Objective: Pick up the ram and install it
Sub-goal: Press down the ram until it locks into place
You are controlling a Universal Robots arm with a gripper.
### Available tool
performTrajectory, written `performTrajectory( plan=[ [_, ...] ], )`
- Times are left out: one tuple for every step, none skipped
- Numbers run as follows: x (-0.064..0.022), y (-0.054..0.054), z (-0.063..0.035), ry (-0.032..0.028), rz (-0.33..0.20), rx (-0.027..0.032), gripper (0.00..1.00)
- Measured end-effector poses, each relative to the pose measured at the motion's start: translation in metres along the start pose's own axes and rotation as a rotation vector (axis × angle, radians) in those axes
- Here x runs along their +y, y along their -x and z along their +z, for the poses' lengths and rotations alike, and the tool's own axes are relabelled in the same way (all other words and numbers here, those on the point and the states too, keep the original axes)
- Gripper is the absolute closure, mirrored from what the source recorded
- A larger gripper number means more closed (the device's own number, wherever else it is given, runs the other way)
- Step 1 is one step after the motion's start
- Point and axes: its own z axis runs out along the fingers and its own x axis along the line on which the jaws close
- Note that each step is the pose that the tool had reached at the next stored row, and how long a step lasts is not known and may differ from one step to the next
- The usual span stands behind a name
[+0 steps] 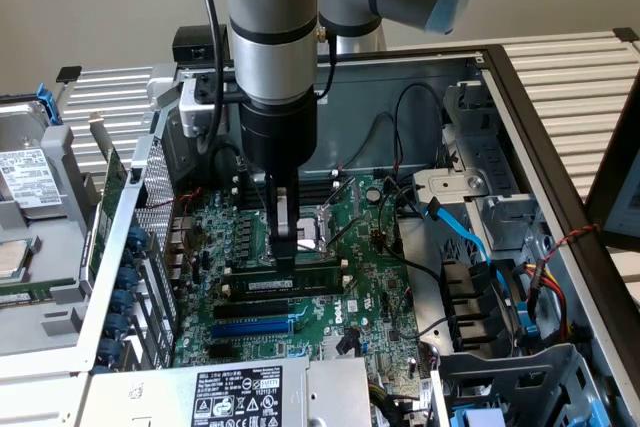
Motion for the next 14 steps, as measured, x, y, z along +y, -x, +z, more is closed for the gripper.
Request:
performTrajectory(
  plan=[
    [0.0019,0.0,0.0,-0.0004,0.0,0.0008,0.75],
    [0.0033,0.0,0.0001,-0.0013,0.001,0.0012,0.81],
    [0.004,0.0,0.0,-0.0035,0.002,0.0019,0.81],
    [0.0042,0.0,0.0002,-0.009,0.003,0.0025,0.87],
    [0.0042,0.0,0.0007,-0.0171,0.004,0.0026,0.89],
    [0.0042,0.0001,0.0013,-0.0221,0.005,0.0035,0.89],
    [0.0042,0.0001,0.0018,-0.0261,0.005,0.005,0.89],
    [0.0042,0.0001,0.0022,-0.0294,0.006,0.007,0.89],
    [0.0042,0.0001,0.0026,-0.0308,0.006,0.0097,0.89],
    [0.0042,0.0001,0.0028,-0.0313,0.006,0.0135,0.89],
    [0.0042,0.0001,0.0029,-0.0322,0.007,0.0178,0.89],
    [0.0042,0.0001,0.0031,-0.0331,0.007,0.0221,0.89],
    [0.0042,0.0002,0.0032,-0.034,0.007,0.0261,0.89],
    [0.0042,0.0004,0.0033,-0.0363,0.007,0.0269,0.89]
  ],
)
